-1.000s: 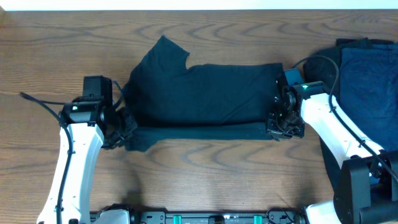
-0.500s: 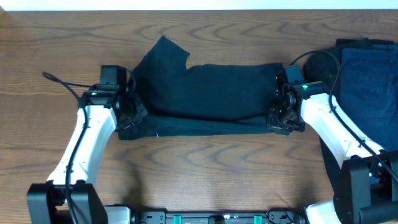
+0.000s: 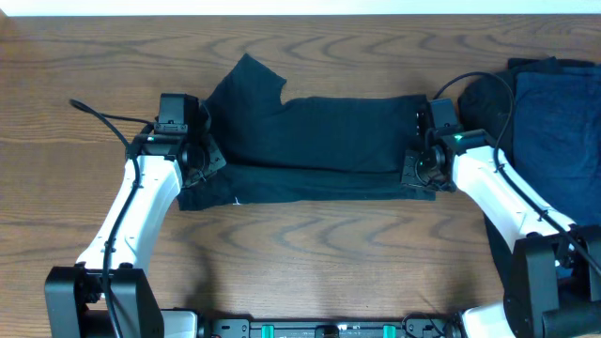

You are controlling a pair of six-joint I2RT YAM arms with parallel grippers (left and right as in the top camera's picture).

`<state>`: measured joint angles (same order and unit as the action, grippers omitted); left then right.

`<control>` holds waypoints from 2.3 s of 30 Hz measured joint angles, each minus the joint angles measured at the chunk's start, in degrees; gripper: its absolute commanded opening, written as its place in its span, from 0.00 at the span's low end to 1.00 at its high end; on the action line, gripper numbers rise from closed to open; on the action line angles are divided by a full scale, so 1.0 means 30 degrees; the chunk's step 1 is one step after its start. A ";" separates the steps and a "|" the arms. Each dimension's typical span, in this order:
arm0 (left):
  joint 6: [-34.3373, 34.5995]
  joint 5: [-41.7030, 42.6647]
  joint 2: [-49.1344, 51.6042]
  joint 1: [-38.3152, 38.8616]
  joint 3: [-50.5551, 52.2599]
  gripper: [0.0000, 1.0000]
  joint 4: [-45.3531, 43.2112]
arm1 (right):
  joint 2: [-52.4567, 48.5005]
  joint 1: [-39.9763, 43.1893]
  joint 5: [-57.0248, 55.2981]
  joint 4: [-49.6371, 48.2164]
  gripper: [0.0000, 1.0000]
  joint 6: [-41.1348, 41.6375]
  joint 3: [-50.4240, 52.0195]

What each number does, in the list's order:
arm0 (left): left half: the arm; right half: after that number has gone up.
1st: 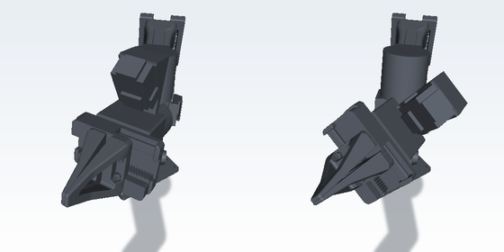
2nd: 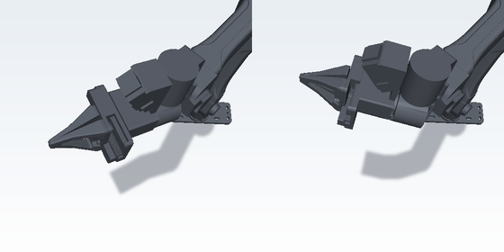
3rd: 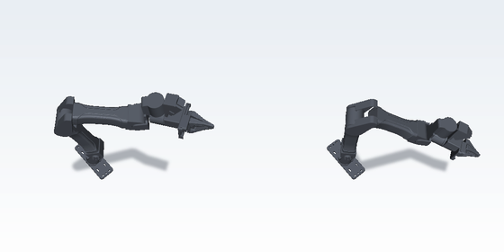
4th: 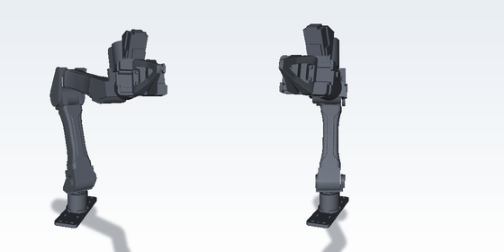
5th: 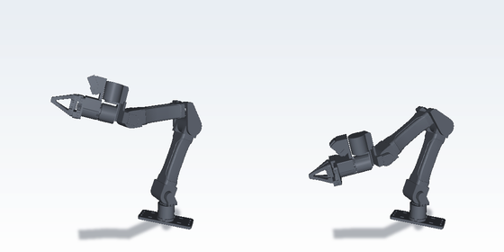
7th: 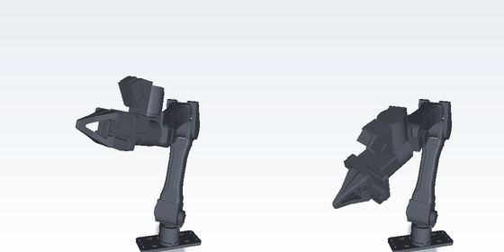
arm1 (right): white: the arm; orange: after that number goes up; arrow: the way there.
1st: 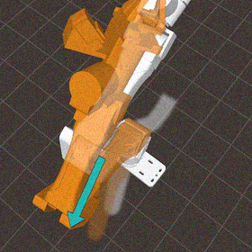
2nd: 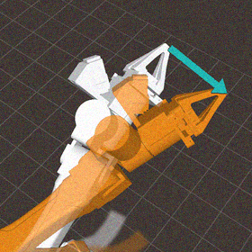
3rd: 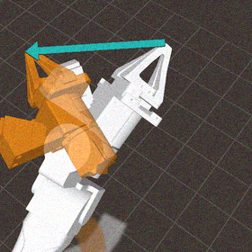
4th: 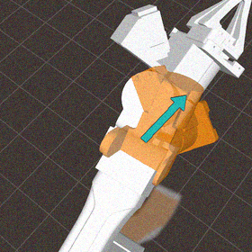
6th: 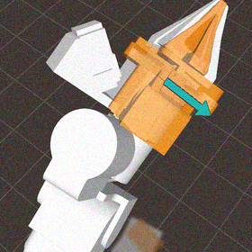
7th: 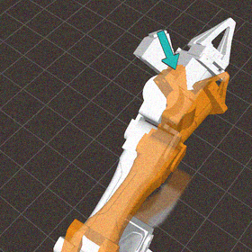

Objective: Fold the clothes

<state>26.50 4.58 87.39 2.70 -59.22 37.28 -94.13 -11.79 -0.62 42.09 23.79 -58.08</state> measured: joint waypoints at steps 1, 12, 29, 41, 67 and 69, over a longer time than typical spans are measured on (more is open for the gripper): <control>0.0000 -0.0044 0.0007 0.0007 0.0000 0.06 -0.0189 | 0.0000 0.0000 -0.0080 -0.0146 0.10 0.0007 0.0066; 0.0000 -0.0117 0.1224 0.0036 0.0000 0.06 -0.1042 | 0.0000 0.0000 -0.0780 -0.1668 0.06 0.0000 0.0321; 0.0000 -0.0117 0.2353 0.0036 0.0000 0.06 -0.2674 | -0.0007 0.0073 -0.0889 -0.1537 0.07 -0.0007 0.0495; 0.0000 -0.0291 0.3220 0.0036 0.0000 0.11 -0.3009 | -0.0036 0.0321 0.0612 0.0255 0.26 -0.0794 0.0189; -0.0291 -0.0670 0.2776 0.0036 -0.0415 0.68 0.2033 | -0.0051 0.3264 0.4575 0.6477 0.49 -0.2375 -0.1231; -0.0284 -0.0670 0.2776 0.0036 -0.0415 0.68 0.2033 | -0.0051 0.3264 0.4634 0.6630 0.49 -0.2433 -0.1231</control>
<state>25.65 2.57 95.72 2.81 -60.47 43.38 -94.28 -2.00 13.28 61.98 16.49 -61.78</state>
